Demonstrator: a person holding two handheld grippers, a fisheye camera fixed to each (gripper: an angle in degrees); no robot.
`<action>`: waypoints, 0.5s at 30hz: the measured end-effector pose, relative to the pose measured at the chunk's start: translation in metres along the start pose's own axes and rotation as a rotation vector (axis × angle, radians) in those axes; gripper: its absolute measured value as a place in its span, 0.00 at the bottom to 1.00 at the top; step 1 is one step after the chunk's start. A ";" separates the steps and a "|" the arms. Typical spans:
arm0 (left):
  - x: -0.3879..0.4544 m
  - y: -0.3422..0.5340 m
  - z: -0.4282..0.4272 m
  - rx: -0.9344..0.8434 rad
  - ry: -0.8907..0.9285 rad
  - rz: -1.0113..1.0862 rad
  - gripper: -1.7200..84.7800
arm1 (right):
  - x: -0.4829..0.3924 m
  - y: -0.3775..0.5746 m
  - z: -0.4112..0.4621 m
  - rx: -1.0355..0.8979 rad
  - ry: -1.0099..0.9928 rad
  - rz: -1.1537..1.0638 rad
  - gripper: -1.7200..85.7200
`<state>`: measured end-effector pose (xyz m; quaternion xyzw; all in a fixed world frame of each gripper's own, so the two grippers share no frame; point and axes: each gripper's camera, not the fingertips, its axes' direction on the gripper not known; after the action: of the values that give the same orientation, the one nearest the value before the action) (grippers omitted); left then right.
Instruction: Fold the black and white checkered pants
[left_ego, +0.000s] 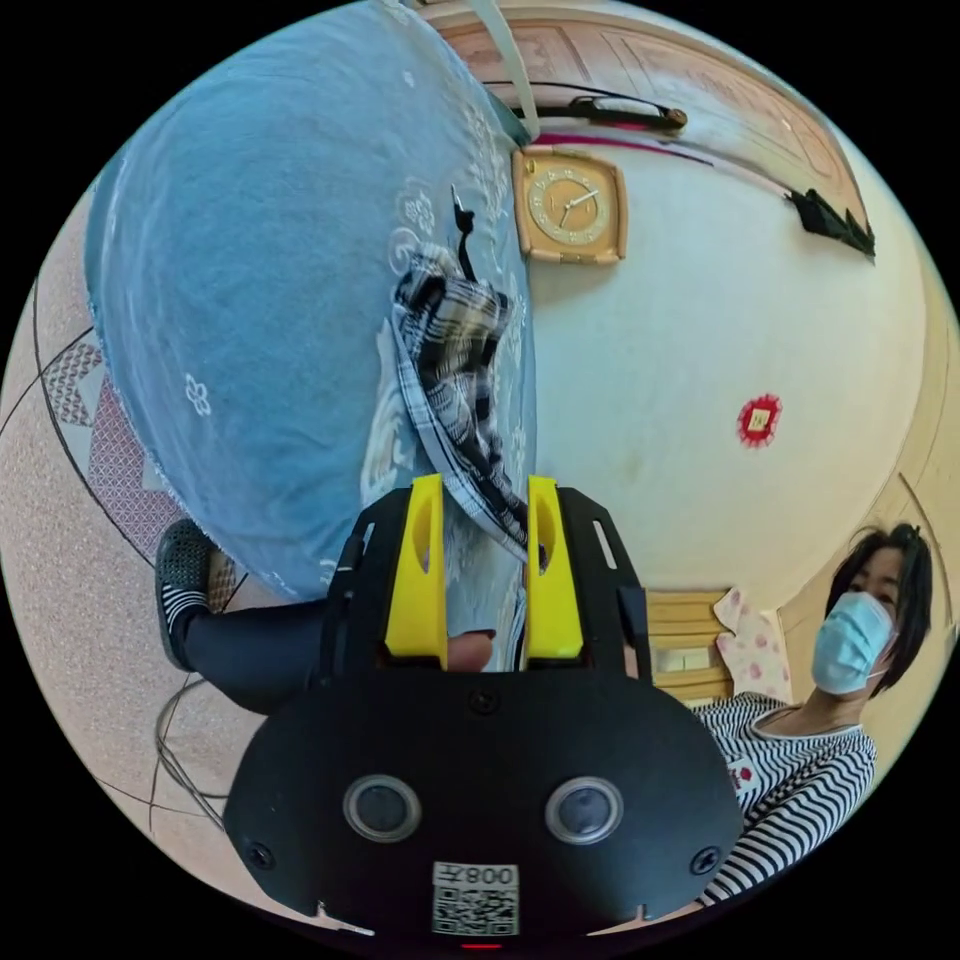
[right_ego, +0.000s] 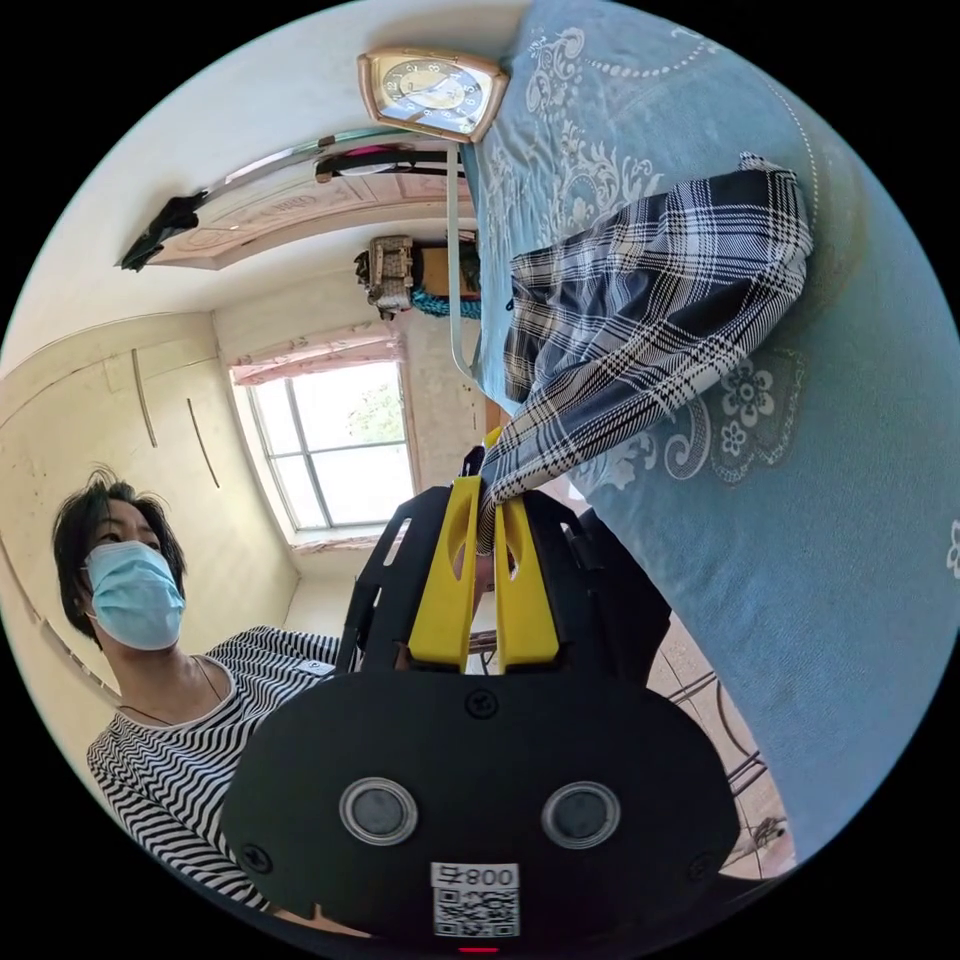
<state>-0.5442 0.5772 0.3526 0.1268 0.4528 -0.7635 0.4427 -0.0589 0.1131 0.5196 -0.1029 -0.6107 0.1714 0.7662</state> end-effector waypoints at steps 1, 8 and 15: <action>0.000 -0.005 -0.007 0.016 -0.005 -0.011 0.16 | -0.005 -0.004 0.005 0.000 0.001 0.001 0.03; 0.009 -0.028 -0.036 0.075 -0.103 -0.034 0.16 | -0.038 -0.030 0.037 0.008 -0.021 0.003 0.03; 0.029 -0.041 -0.039 0.055 -0.160 -0.032 0.15 | -0.083 -0.072 0.075 0.022 -0.048 -0.017 0.03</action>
<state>-0.6013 0.6006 0.3370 0.0702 0.3966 -0.7903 0.4617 -0.1380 0.0105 0.4891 -0.0852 -0.6278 0.1742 0.7538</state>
